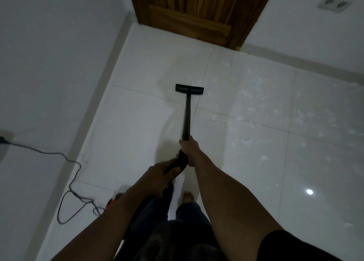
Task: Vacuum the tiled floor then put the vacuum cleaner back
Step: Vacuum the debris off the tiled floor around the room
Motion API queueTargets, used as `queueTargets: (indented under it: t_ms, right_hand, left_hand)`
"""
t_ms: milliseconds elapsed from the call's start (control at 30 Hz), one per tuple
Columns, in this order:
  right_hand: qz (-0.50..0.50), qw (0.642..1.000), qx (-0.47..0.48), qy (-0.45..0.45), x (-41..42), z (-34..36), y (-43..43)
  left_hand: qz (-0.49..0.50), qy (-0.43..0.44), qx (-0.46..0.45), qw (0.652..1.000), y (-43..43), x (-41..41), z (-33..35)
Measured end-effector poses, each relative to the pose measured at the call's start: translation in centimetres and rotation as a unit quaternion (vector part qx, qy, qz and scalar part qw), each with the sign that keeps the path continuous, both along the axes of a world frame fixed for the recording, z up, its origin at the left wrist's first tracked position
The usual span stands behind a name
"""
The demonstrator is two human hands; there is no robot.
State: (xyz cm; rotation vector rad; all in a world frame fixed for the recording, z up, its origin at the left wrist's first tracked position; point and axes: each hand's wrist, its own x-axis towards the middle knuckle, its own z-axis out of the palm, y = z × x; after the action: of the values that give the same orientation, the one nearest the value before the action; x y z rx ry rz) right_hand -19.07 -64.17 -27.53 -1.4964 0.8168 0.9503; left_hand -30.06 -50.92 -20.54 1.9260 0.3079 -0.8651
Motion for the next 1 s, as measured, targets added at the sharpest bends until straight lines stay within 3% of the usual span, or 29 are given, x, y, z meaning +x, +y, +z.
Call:
queueTargets:
  t_ms: [500,700,1000]
  right_hand:
    - [-0.065,0.998,-0.016,0.001,20.2,-1.9,0.9]
    - [-0.055,0.998,-0.021,0.004,29.8,-3.1,-0.7]
    - [-0.039,0.999,-0.024,0.015,39.2,-4.5,-2.5]
  left_hand:
    - [-0.03,0.001,-0.007,1.0,1.2,21.2,-0.7]
    - [0.018,0.046,-0.017,0.999,-0.6,30.1,-1.9]
    - [0.019,0.022,-0.002,1.0,-3.0,38.6,-3.7]
